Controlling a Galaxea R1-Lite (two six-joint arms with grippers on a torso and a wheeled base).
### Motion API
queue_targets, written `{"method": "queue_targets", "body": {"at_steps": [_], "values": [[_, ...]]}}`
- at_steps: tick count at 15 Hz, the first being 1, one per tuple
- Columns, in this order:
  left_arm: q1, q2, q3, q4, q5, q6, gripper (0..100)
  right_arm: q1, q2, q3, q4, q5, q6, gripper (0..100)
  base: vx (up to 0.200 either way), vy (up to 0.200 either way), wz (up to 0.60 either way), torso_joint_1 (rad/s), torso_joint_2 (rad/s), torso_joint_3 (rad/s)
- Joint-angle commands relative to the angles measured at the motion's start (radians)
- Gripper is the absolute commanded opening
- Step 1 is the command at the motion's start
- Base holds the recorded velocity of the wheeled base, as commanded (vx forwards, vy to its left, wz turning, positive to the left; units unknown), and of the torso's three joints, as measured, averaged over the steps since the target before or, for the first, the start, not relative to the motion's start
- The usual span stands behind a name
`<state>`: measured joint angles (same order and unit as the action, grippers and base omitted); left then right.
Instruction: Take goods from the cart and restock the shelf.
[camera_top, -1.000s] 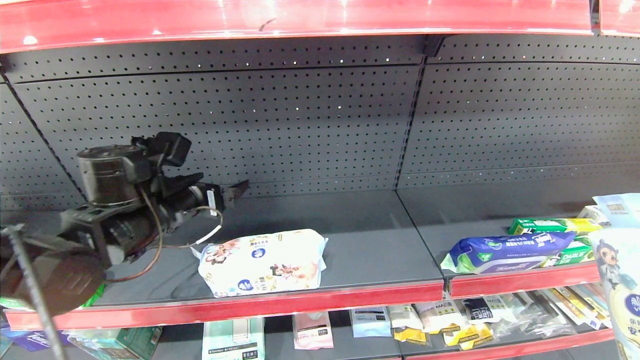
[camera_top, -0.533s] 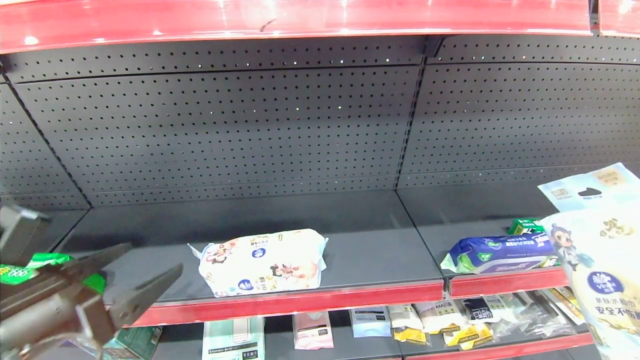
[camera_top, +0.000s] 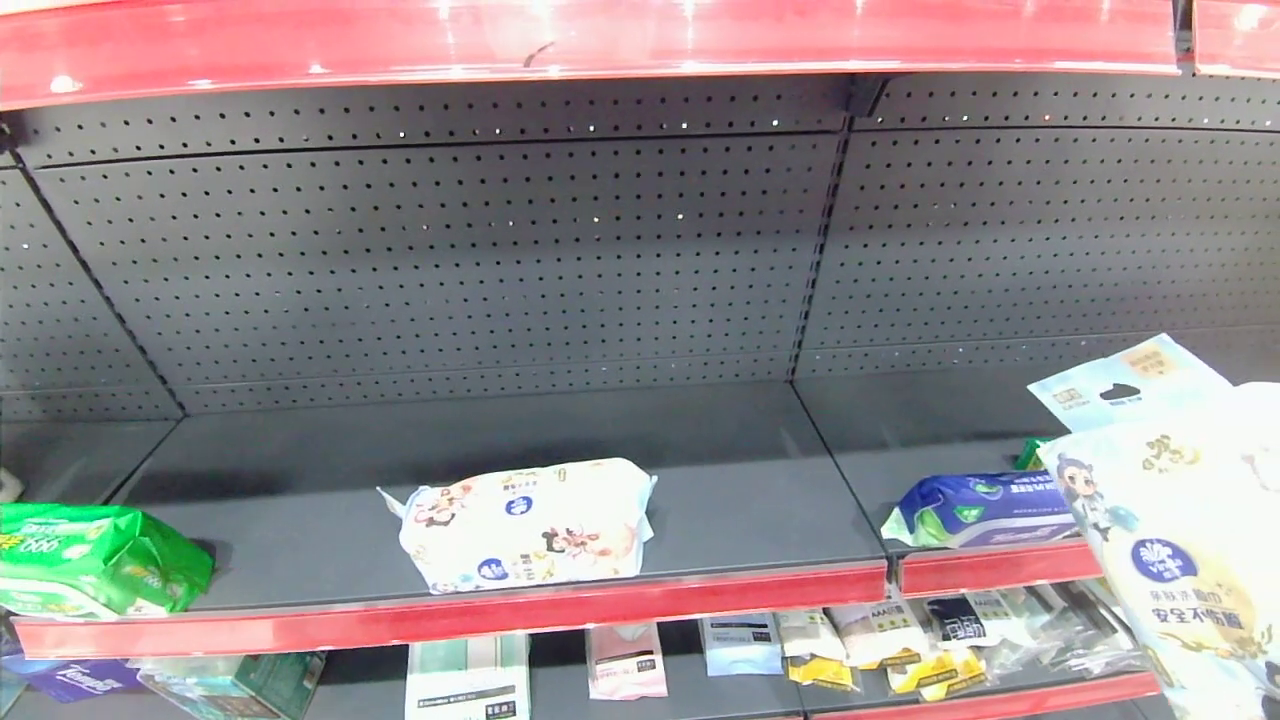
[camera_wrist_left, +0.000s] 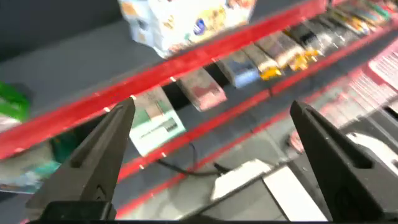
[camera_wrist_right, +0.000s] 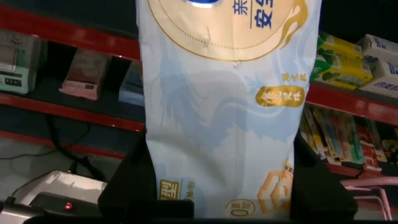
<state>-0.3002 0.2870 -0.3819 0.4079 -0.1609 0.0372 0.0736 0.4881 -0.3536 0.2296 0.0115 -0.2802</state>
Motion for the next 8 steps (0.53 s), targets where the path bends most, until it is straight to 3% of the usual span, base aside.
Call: {"method": "queue_targets", "body": {"at_steps": [1,8], "values": [[-0.002,-0.08,-0.003,0.002,0.003,0.001,100,0.002,0.018,-0.001,-0.001,0.001,0.001,0,0.0,0.0,0.6,0.002,-0.01,-0.002],[-0.002,-0.223,0.058,0.0,0.023,0.003,100,0.0,0.112,-0.004,-0.084,0.019,0.023,0,0.0,0.0,0.6,0.004,0.0,0.002]]}}
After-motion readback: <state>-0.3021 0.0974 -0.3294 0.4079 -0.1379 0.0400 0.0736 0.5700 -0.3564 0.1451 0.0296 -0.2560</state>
